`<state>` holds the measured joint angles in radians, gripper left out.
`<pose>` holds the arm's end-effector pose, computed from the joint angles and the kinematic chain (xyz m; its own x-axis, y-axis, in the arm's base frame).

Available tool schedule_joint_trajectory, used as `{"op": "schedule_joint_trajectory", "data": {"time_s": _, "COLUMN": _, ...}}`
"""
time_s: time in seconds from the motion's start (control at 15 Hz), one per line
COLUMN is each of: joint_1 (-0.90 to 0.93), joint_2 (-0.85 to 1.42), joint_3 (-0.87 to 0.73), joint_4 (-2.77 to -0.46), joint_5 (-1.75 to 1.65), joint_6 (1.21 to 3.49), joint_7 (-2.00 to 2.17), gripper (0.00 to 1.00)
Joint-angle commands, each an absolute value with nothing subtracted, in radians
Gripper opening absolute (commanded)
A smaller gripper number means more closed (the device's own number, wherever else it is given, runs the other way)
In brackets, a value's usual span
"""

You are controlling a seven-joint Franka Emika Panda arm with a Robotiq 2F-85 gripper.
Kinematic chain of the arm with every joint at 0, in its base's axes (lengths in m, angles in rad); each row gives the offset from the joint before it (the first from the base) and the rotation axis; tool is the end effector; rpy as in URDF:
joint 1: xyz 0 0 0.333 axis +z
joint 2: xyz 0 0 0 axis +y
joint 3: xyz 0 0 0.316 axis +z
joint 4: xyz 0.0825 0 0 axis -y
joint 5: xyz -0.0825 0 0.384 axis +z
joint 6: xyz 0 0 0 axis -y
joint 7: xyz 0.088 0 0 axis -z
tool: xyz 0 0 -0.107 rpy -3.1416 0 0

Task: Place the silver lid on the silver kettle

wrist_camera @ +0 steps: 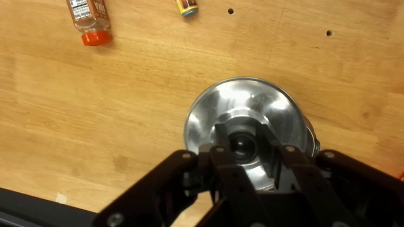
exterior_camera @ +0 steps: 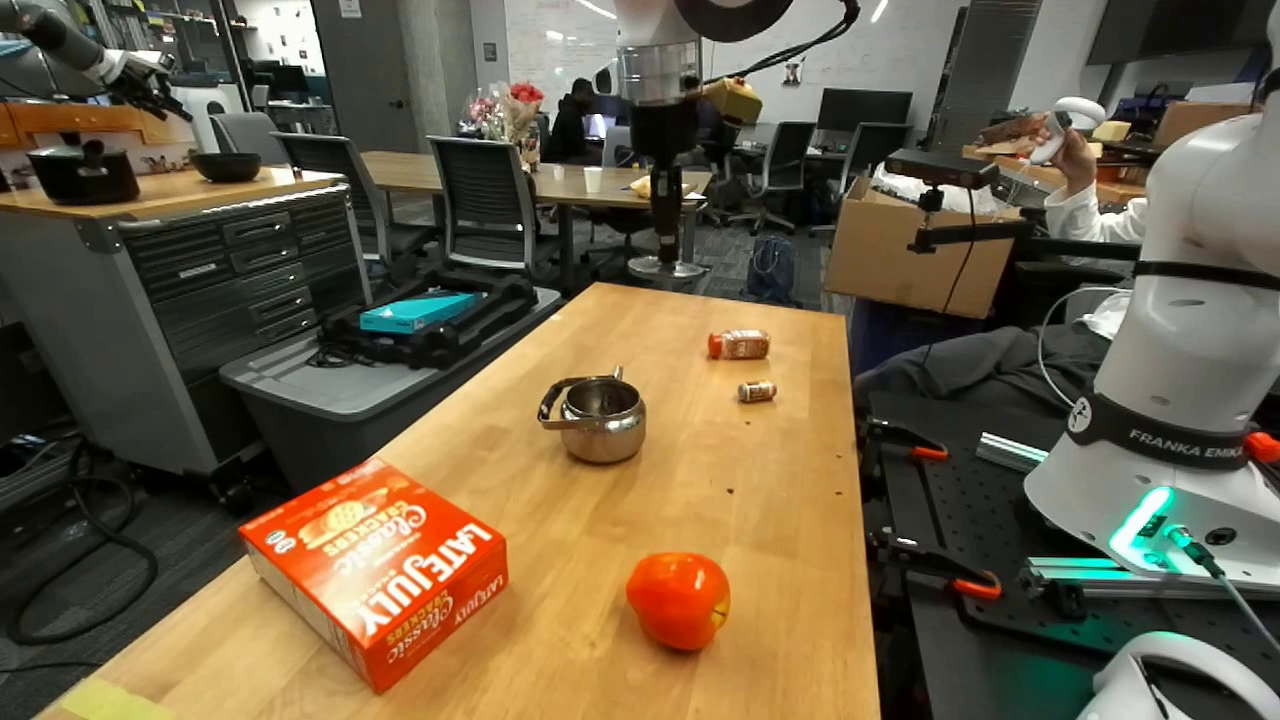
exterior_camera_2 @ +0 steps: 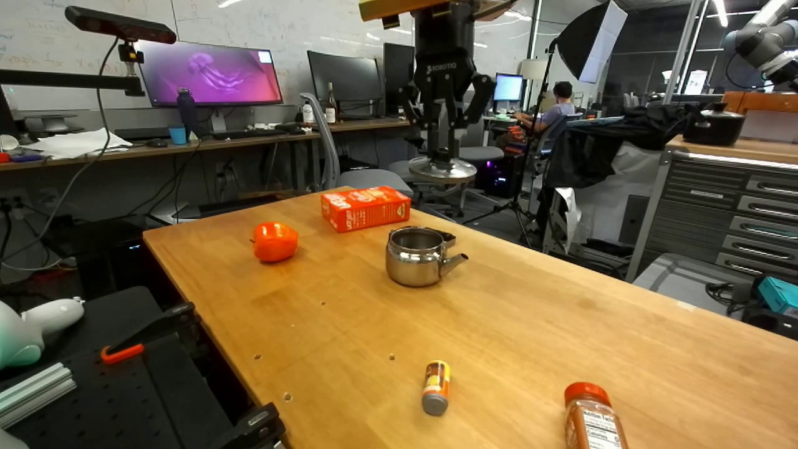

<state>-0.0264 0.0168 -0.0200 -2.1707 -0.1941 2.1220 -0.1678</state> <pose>0.5291 -0.0333 0.3810 0.9708 0.2187 -0.0988 0.2313 -0.9623 0.1432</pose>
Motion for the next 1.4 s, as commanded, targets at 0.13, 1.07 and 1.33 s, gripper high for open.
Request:
{"op": "schedule_joint_trajectory", "data": {"time_s": 0.13, "joint_1": 0.001, "joint_2": 0.039, "joint_3": 0.005, "joint_4": -2.155, "joint_5": -0.228, "joint_6": 2.134, "joint_7": -0.154, "gripper": 0.07}}
{"op": "schedule_joint_trajectory", "data": {"time_s": 1.07, "joint_1": 0.035, "joint_2": 0.148, "joint_3": 0.033, "joint_4": -2.16, "joint_5": -0.309, "joint_6": 2.251, "joint_7": -0.203, "gripper": 0.07}}
{"op": "schedule_joint_trajectory", "data": {"time_s": 1.33, "joint_1": 0.032, "joint_2": 0.168, "joint_3": 0.035, "joint_4": -2.167, "joint_5": -0.304, "joint_6": 2.305, "joint_7": -0.256, "gripper": 0.07}}
